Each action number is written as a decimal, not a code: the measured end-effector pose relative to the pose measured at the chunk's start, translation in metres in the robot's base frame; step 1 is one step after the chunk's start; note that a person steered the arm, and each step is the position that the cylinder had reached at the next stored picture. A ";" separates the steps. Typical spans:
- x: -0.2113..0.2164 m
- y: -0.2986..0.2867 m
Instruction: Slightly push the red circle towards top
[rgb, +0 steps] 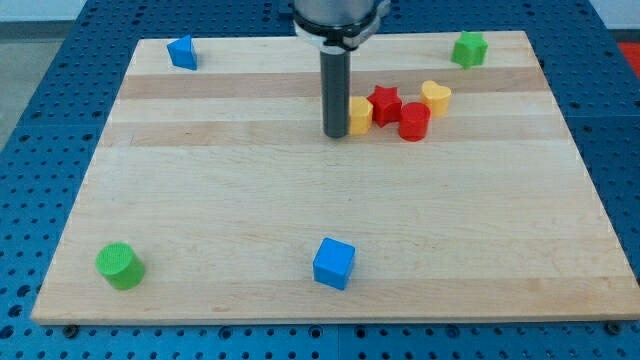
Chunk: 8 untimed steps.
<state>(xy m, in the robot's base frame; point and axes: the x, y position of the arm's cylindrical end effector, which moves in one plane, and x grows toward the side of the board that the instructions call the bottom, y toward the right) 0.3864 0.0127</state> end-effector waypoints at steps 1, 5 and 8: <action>0.000 0.015; 0.033 0.063; 0.013 0.111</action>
<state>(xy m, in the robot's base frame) 0.3997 0.1236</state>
